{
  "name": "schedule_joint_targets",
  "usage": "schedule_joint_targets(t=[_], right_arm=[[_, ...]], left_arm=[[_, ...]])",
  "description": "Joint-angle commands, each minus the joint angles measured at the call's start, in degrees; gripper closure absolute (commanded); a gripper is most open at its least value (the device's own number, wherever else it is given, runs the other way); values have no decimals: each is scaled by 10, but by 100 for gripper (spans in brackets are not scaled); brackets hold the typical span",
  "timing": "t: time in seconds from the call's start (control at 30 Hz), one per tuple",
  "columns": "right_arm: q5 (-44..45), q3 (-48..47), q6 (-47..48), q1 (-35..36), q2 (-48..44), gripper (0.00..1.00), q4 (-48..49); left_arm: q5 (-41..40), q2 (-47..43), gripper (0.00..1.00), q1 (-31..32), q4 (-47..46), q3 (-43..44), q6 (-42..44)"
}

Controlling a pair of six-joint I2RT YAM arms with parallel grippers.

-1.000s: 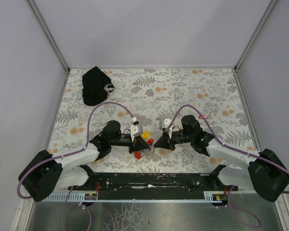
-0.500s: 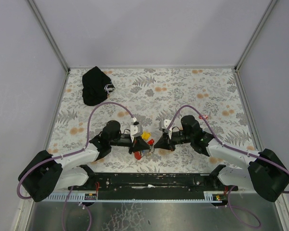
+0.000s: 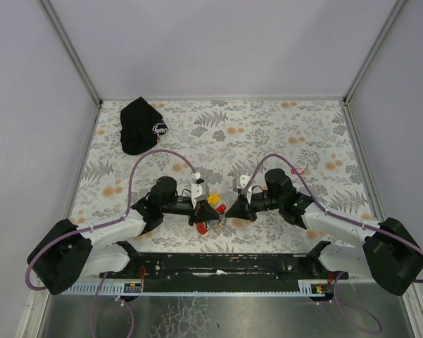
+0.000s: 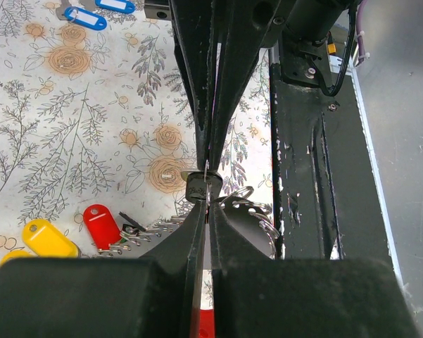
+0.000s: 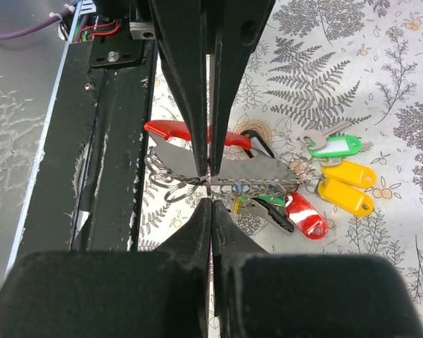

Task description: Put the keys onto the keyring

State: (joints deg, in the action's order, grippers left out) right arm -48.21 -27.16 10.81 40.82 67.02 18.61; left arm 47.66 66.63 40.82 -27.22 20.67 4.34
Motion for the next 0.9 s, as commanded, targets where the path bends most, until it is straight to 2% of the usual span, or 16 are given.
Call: schedule_joint_targets(t=[0.0,0.87], right_arm=[[-25,-26,9,7,-6,100,13],[-13,-28,12,10,-4,100,8]], left_arm=[[11,3,100,3,-27,17,3],[15,3,100,3,-23,18,3]])
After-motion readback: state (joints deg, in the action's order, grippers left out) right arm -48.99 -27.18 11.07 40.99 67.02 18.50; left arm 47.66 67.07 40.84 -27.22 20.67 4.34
